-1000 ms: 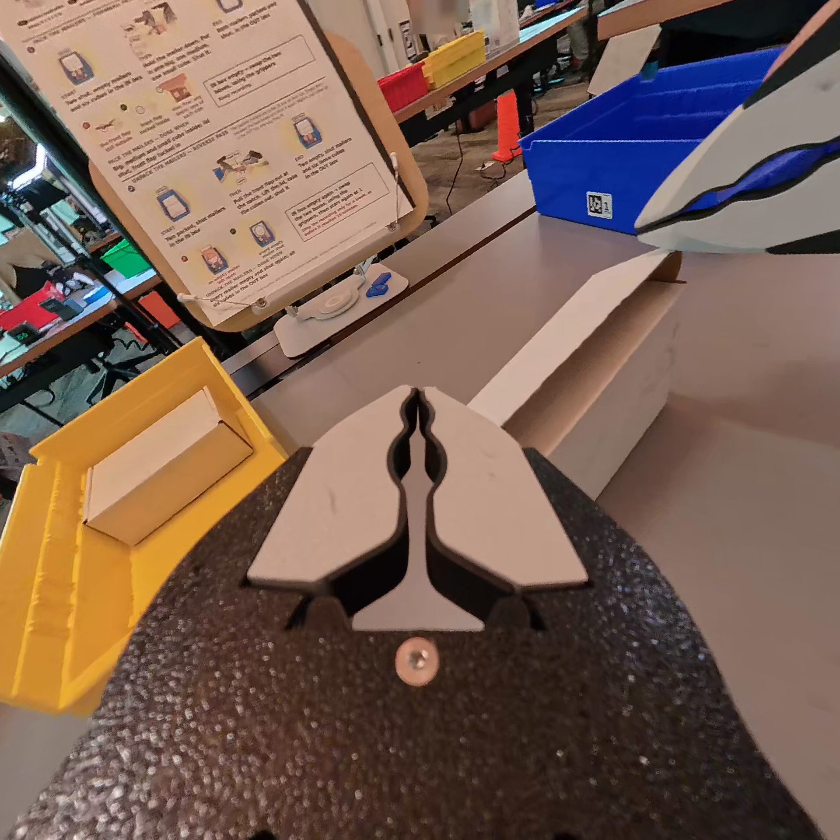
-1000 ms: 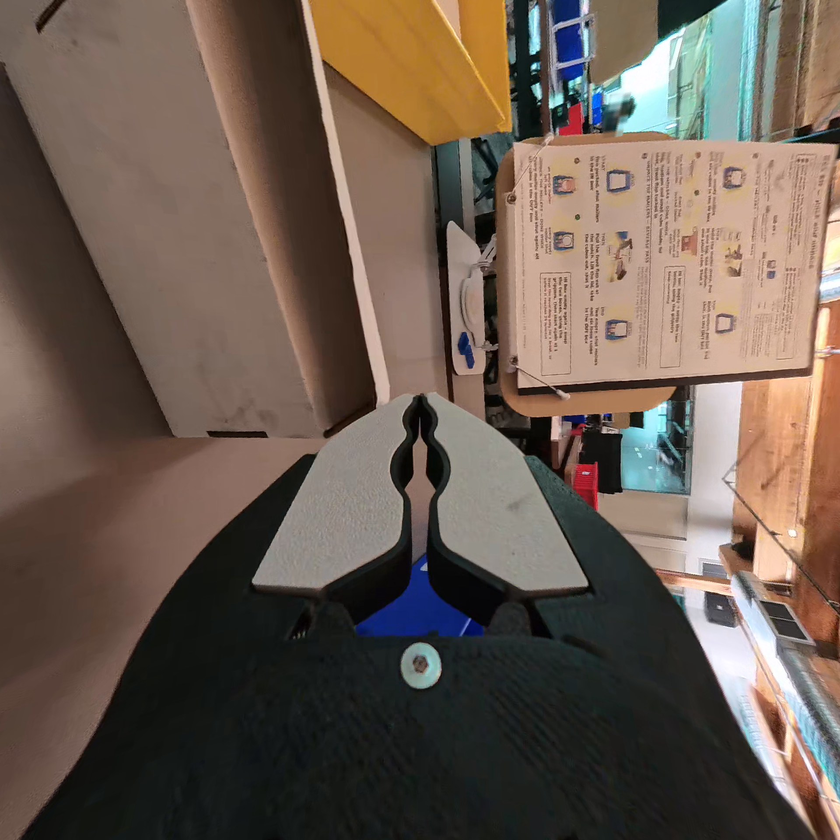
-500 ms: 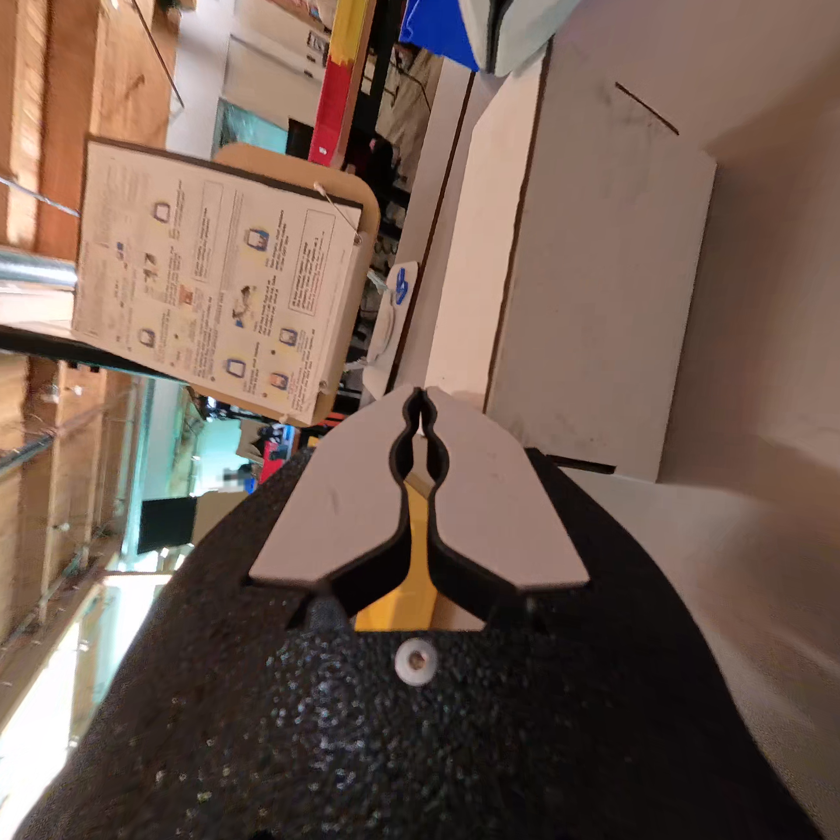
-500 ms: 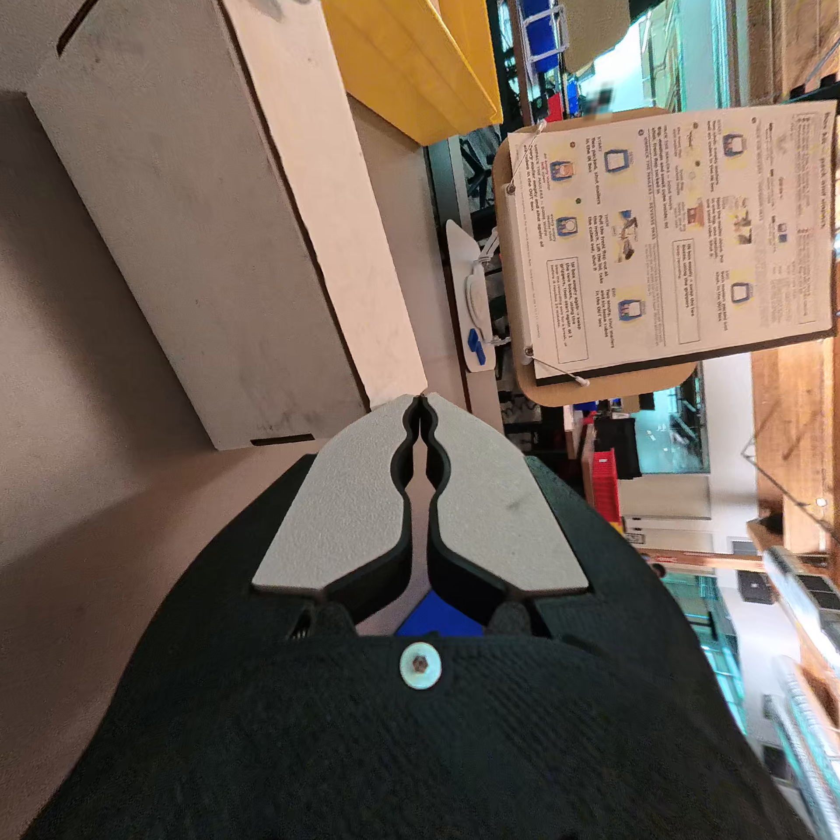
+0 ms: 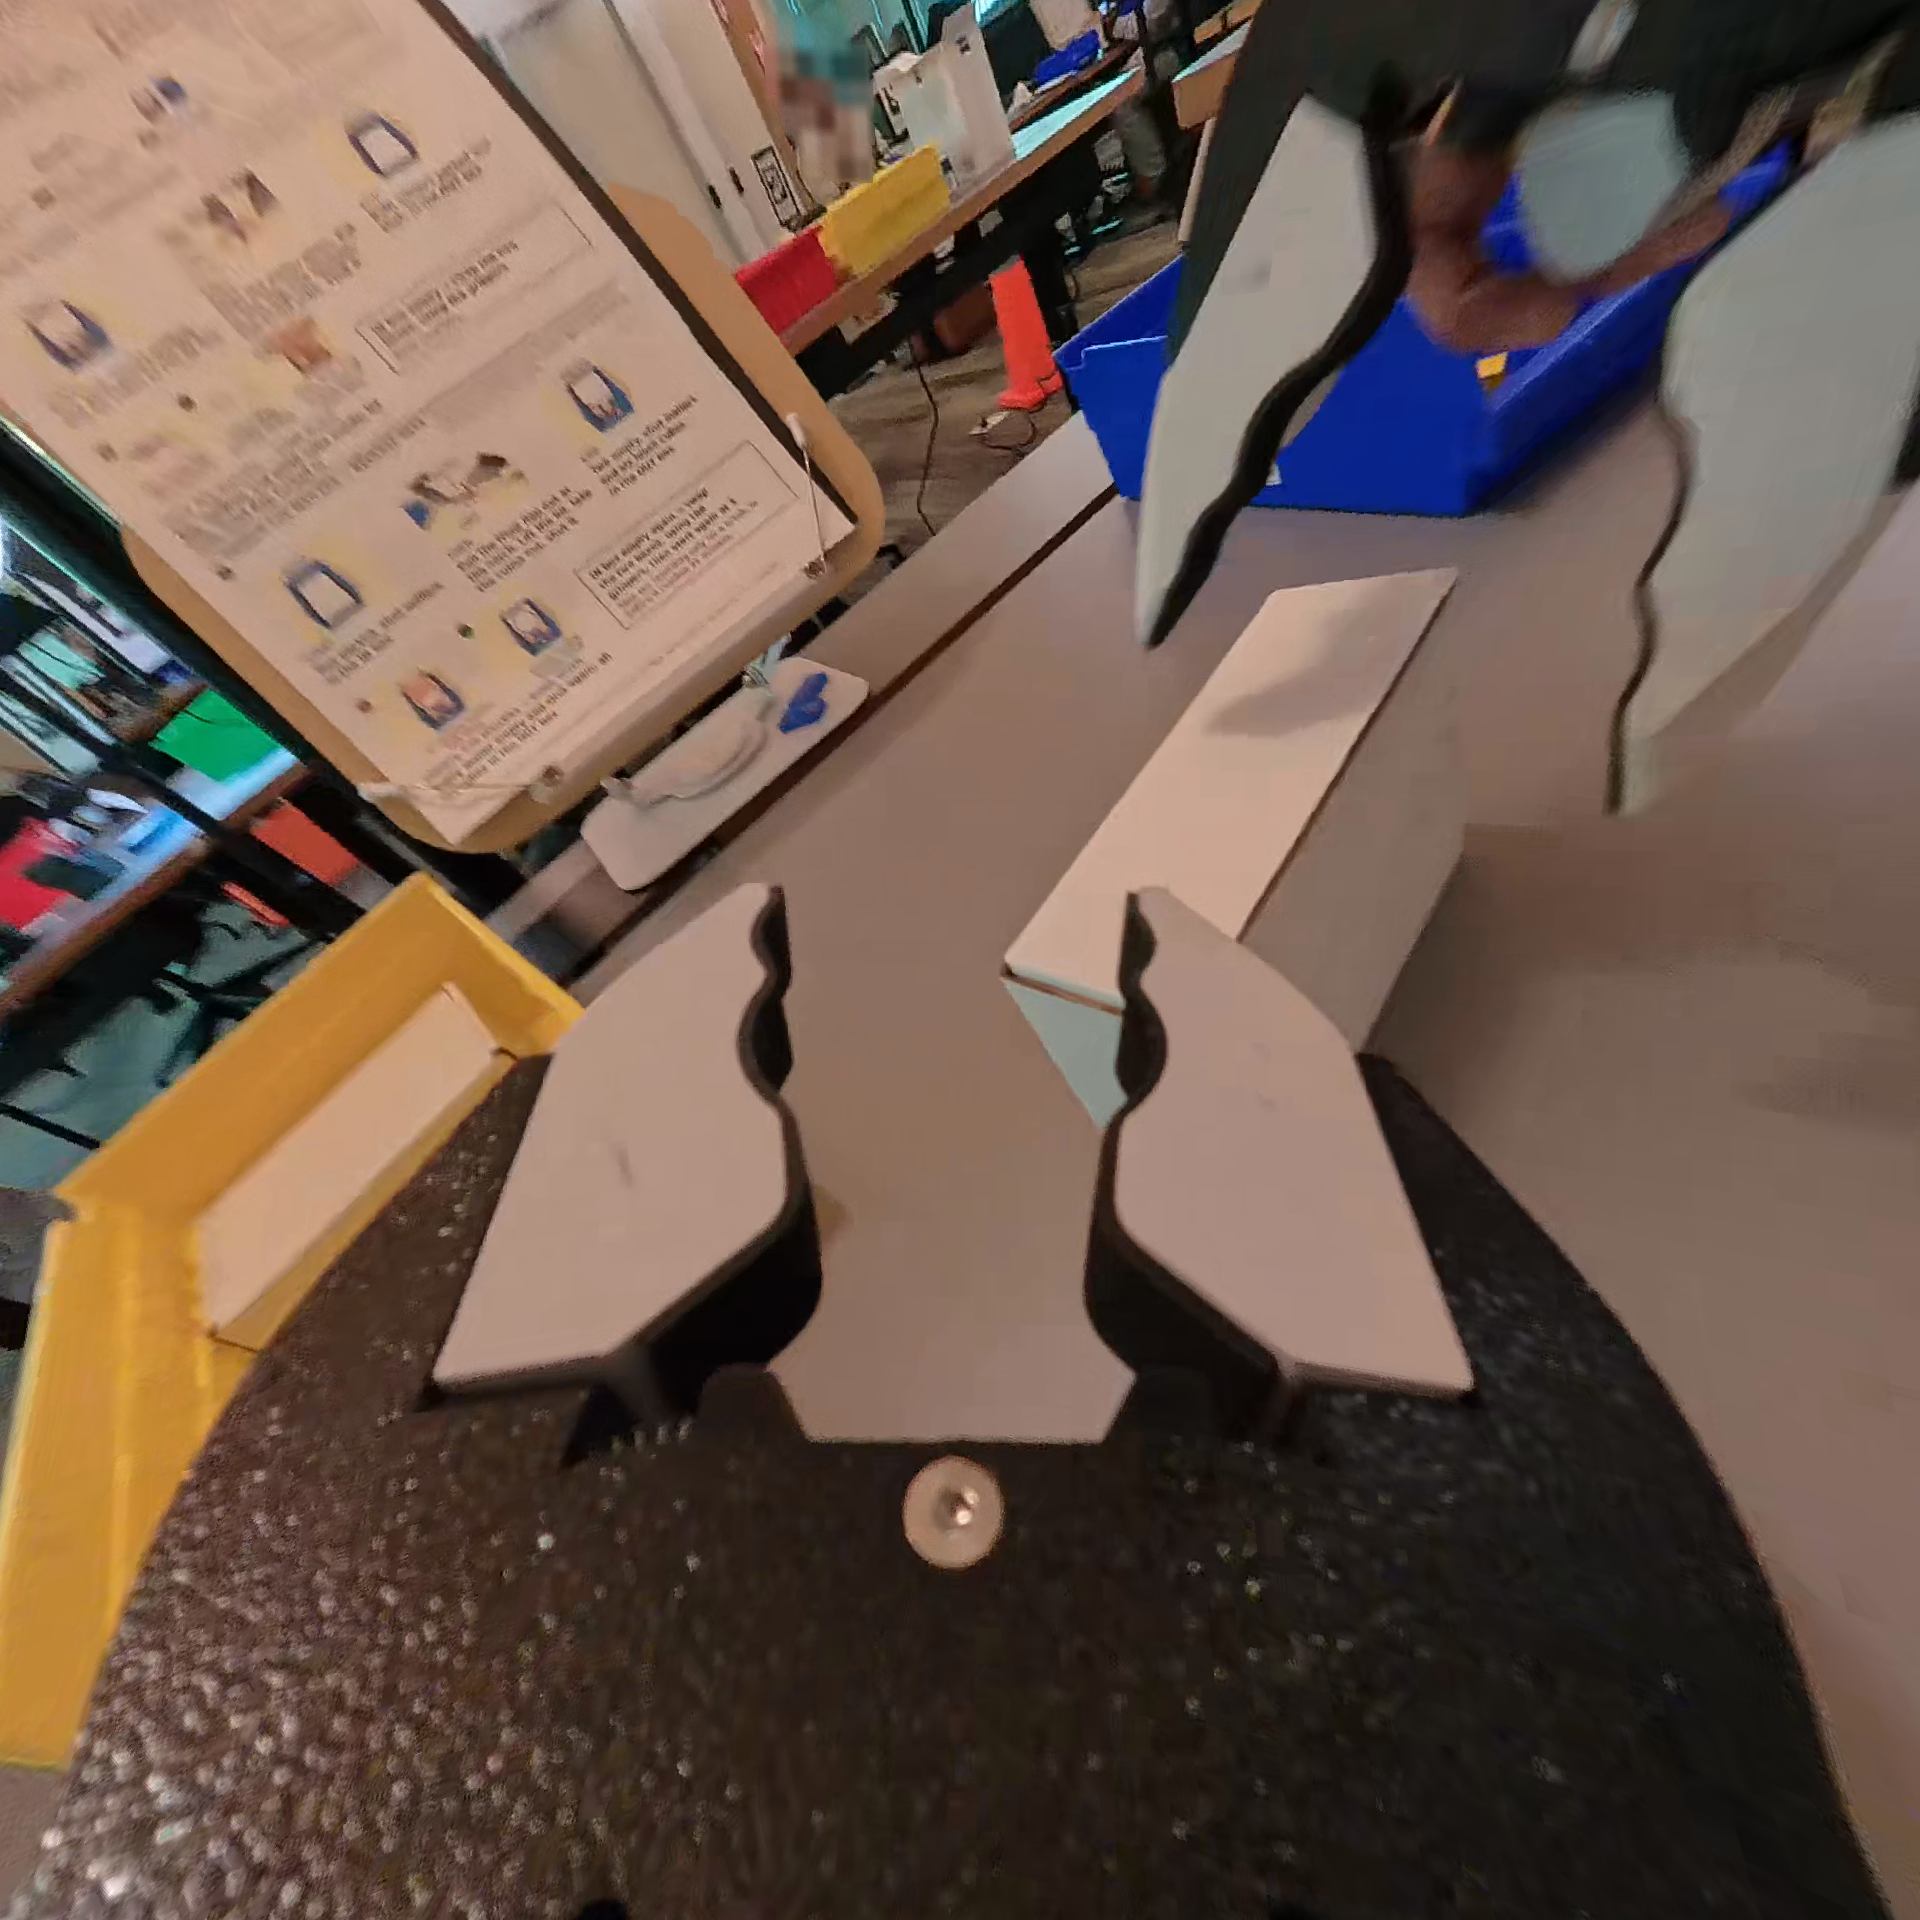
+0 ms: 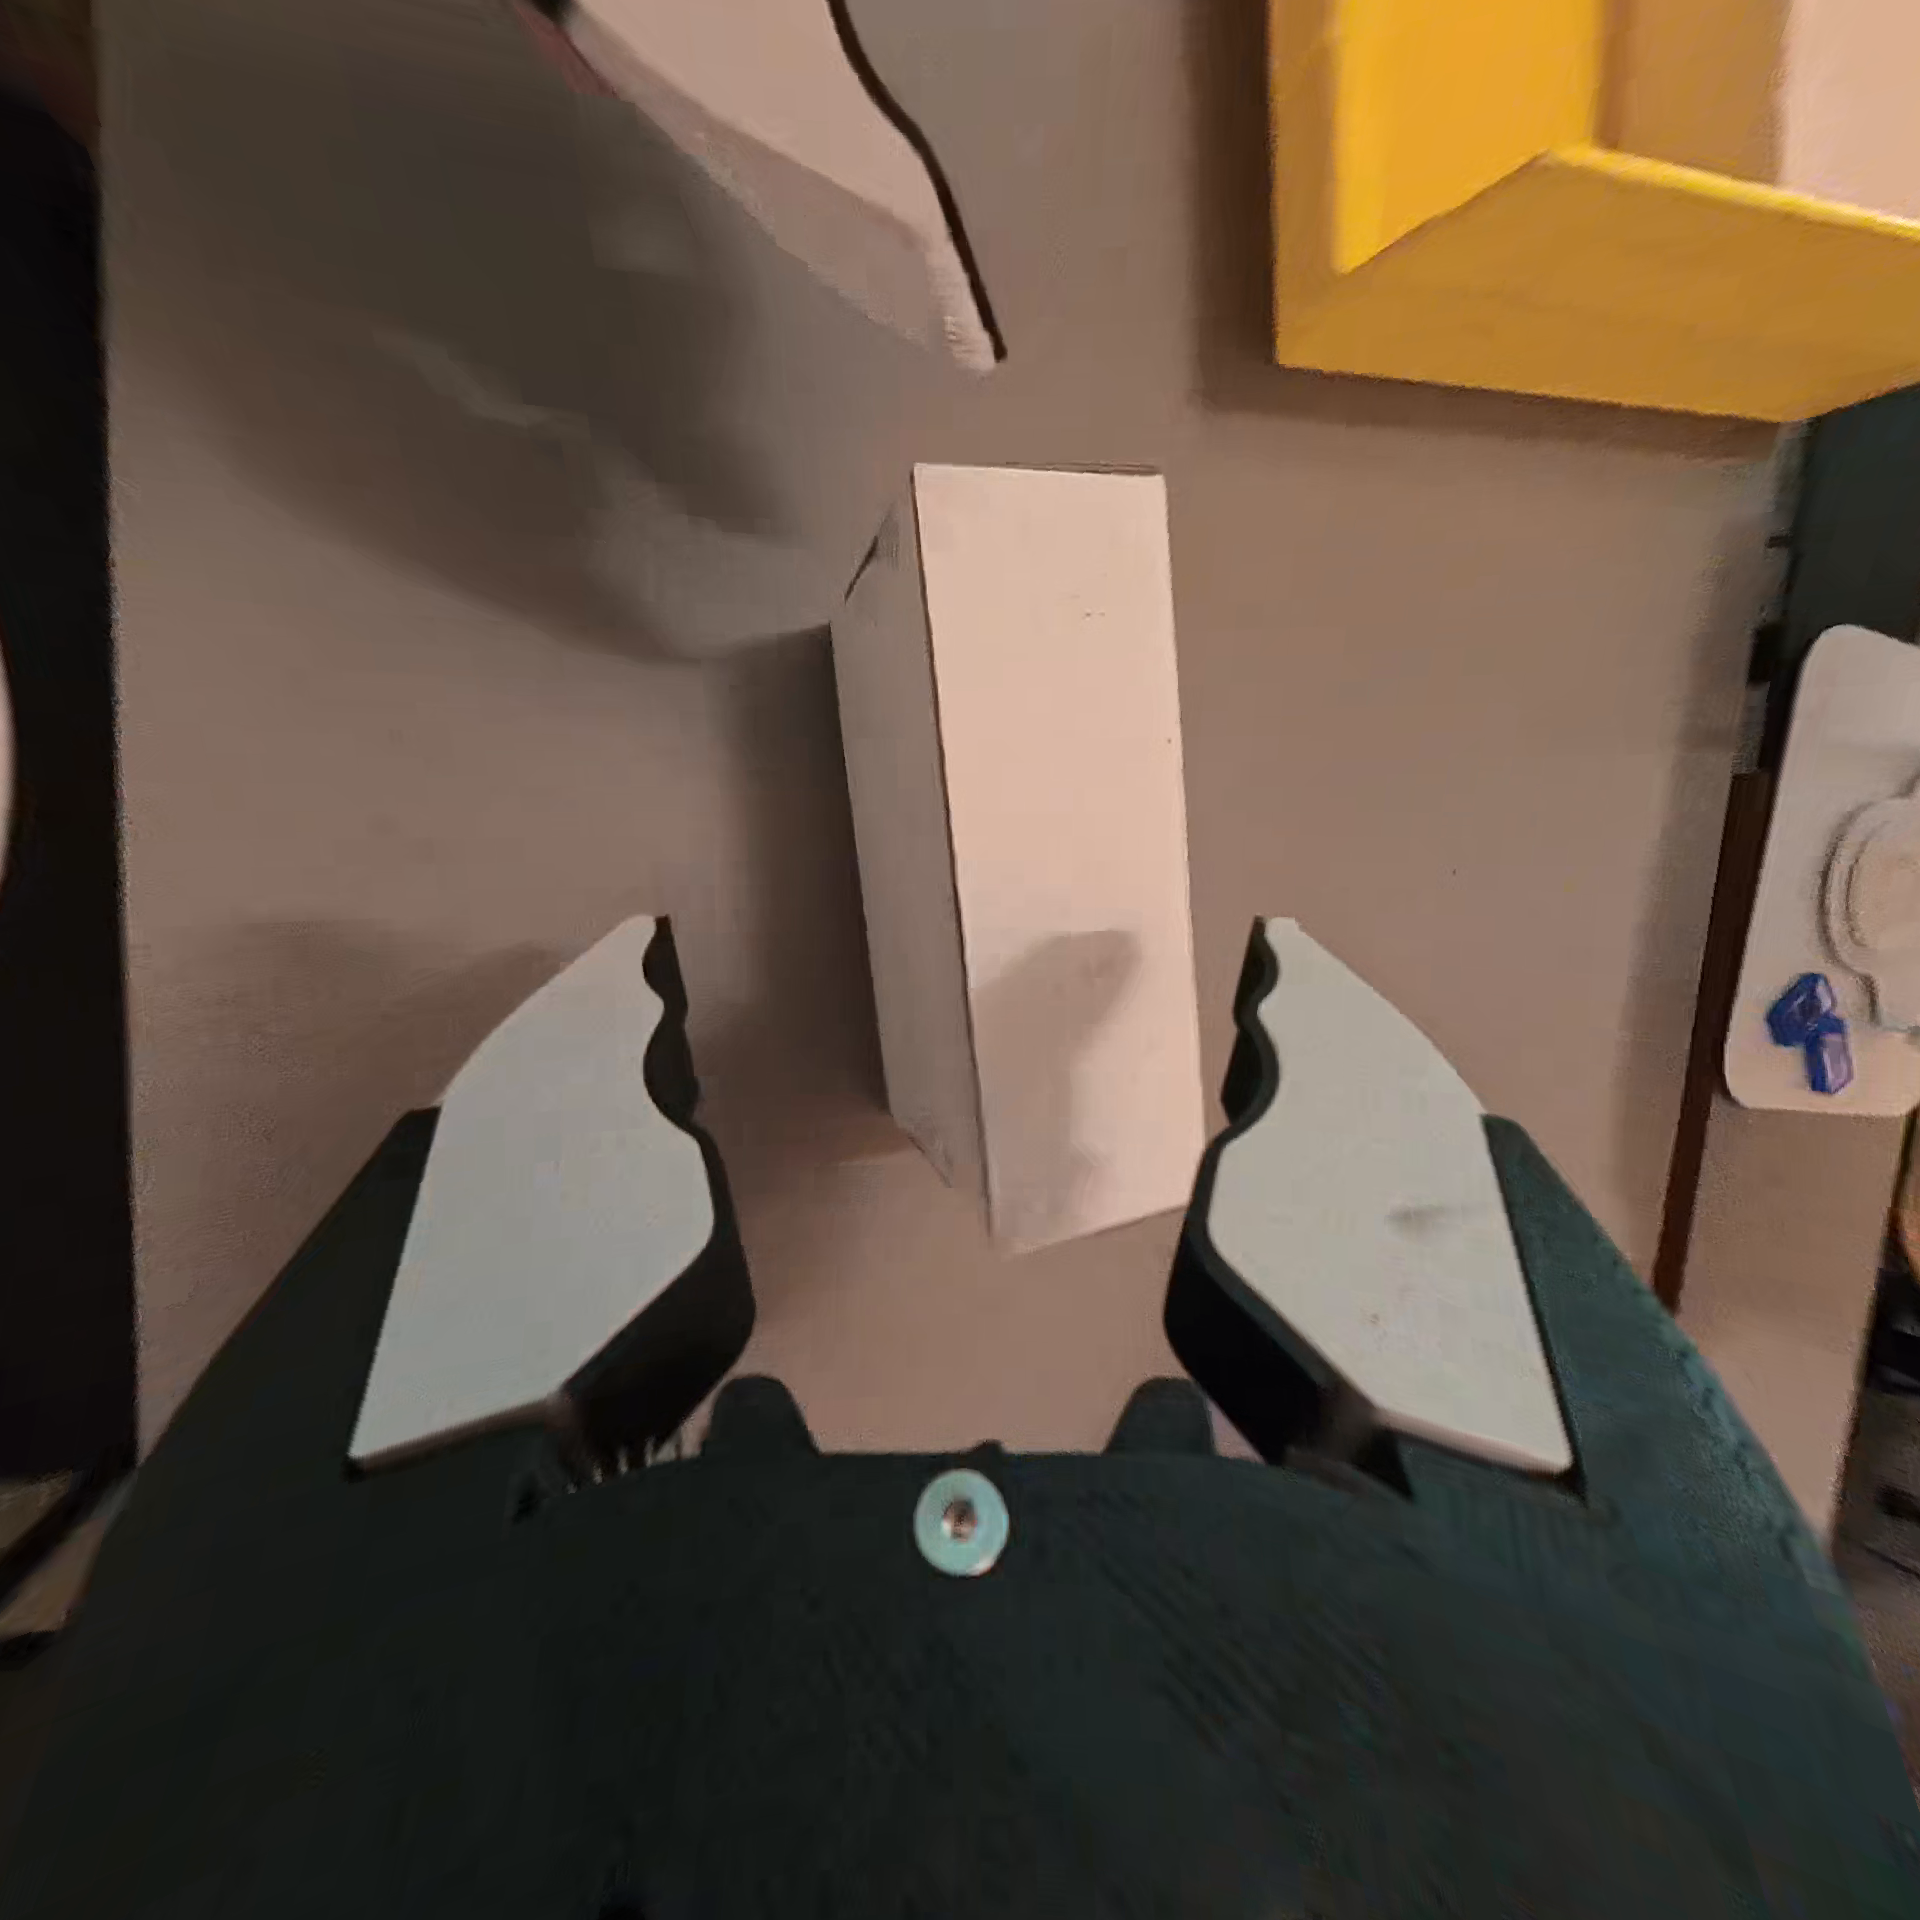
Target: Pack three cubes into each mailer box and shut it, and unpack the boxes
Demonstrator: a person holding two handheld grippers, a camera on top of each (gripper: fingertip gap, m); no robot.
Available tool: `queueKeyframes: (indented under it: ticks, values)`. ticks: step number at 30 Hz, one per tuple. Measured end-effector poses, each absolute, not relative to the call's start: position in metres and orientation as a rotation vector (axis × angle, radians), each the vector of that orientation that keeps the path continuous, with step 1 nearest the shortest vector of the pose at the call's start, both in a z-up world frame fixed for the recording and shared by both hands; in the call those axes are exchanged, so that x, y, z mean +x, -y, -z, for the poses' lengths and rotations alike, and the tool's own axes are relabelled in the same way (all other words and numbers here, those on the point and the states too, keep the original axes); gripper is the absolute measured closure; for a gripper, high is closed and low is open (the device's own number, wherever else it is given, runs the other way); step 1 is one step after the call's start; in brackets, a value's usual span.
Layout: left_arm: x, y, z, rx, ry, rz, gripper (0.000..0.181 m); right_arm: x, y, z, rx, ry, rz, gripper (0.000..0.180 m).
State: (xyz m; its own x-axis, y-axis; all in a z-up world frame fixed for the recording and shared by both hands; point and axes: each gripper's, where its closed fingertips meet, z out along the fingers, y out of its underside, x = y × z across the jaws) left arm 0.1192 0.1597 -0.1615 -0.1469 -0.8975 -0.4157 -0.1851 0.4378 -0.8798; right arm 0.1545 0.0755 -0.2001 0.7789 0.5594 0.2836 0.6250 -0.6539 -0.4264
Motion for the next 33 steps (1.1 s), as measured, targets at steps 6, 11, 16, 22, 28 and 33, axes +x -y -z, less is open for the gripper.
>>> queueKeyframes:
  ticks: [6, 11, 16, 22, 28, 33]
  values:
    - [0.109, -0.171, 0.166, -1.045, -1.635, 0.836, 0.099, 0.159, -0.107, 0.231, -2.643, 1.099, 0.116, 0.078]
    - [0.108, -0.171, 0.165, -1.157, -1.606, 1.014, 0.089, 0.163, -0.103, 0.258, -2.770, 1.184, 0.052, 0.079]
    - [0.105, -0.177, 0.171, -1.204, -1.613, 1.039, 0.087, 0.181, -0.075, 0.249, -2.846, 1.320, 0.134, 0.105]
    - [0.106, -0.184, 0.184, -1.238, -1.641, 0.984, 0.105, 0.250, -0.026, 0.161, -2.823, 1.090, 0.484, 0.104]
    - [0.111, -0.182, 0.201, -1.264, -1.697, 0.924, 0.107, 0.398, 0.046, 0.081, -2.793, 0.610, 1.159, 0.104]
    - [0.116, -0.171, 0.209, -1.269, -1.735, 0.944, 0.109, 0.490, 0.092, 0.099, -2.739, 0.415, 1.383, 0.105]
